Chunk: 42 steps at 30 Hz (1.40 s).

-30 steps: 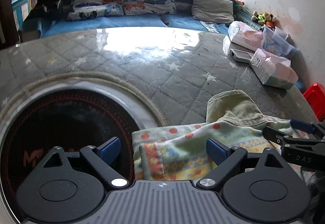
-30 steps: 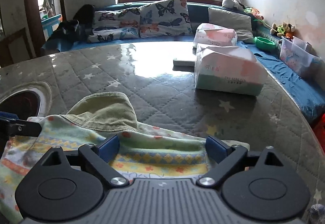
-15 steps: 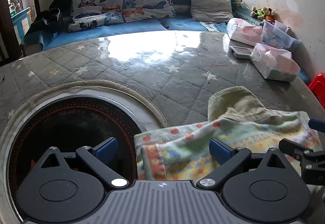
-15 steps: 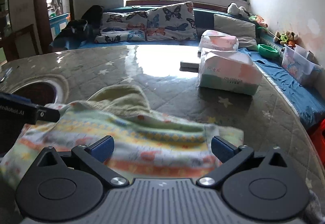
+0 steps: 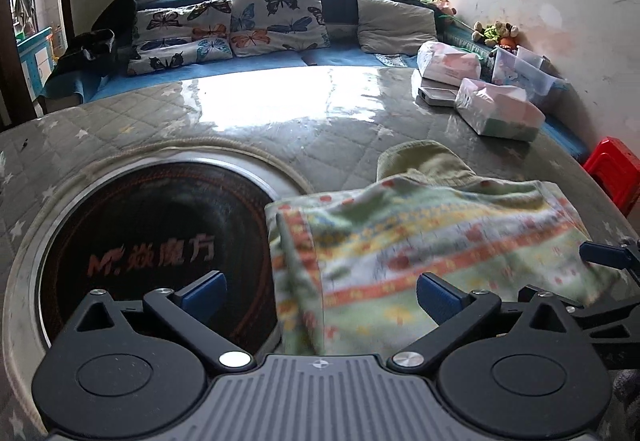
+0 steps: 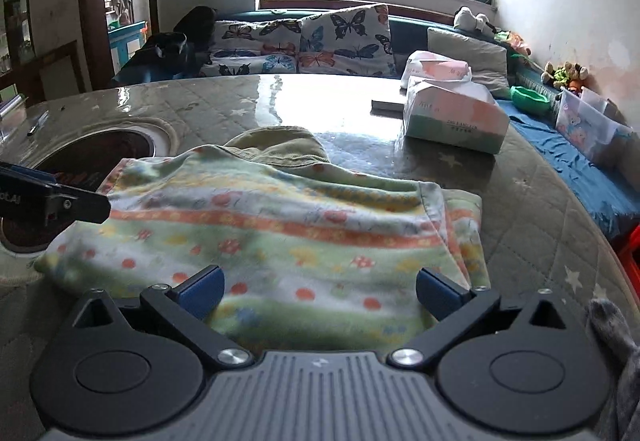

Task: Fold clothes

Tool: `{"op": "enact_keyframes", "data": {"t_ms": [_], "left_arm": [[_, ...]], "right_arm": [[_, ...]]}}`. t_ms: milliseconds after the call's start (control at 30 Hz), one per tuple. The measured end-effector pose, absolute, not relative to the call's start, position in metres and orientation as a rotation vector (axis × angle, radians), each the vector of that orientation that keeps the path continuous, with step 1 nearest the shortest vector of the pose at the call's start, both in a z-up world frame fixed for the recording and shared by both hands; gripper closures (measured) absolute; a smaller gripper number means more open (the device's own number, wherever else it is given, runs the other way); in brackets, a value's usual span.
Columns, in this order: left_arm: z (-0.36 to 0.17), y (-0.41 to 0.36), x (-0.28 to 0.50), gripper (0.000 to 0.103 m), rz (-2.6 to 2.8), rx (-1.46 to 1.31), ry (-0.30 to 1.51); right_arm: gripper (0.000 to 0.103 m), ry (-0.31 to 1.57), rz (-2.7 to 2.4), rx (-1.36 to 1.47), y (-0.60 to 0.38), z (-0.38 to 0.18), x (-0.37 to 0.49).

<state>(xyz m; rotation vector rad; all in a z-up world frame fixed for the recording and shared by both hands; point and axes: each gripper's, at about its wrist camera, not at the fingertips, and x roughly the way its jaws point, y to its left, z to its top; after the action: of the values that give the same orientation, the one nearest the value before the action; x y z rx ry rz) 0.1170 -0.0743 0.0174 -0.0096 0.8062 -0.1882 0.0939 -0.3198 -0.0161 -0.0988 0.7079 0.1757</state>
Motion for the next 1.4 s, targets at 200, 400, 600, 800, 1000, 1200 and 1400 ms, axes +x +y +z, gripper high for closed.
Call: {"op": "enact_keyframes", "data": {"t_ms": [200,400,600,800,1000,1200,1400], "left_arm": [[0.011,-0.071,0.095,0.000,-0.194,0.000,0.799],[-0.005,-0.069,0.089,0.000,-0.189,0.002,0.835],[0.000,-0.064,0.082,0.000,-0.191,-0.032,0.842],[0.000,-0.060,0.075,0.000,-0.195,-0.054,0.871],[0.000,-0.059,0.066,0.000,-0.214,-0.064,0.886],[0.001,-0.062,0.059,0.000,-0.237,-0.058,0.892],[0.002,-0.063,0.053,0.000,-0.250,-0.060,0.892]], "right_arm": [[0.000,0.696,0.162,-0.101,-0.315,-0.018,0.079],[0.000,0.694,0.152,-0.072,-0.317,-0.021,0.073],[0.000,0.691,0.155,-0.079,-0.315,-0.018,0.064],[0.000,0.705,0.155,-0.092,-0.313,-0.019,0.055],[0.000,0.711,0.148,-0.074,-0.315,-0.020,0.047],[0.000,0.729,0.136,-0.049,-0.316,-0.024,0.039],[0.000,0.735,0.128,-0.035,-0.315,-0.027,0.030]]}}
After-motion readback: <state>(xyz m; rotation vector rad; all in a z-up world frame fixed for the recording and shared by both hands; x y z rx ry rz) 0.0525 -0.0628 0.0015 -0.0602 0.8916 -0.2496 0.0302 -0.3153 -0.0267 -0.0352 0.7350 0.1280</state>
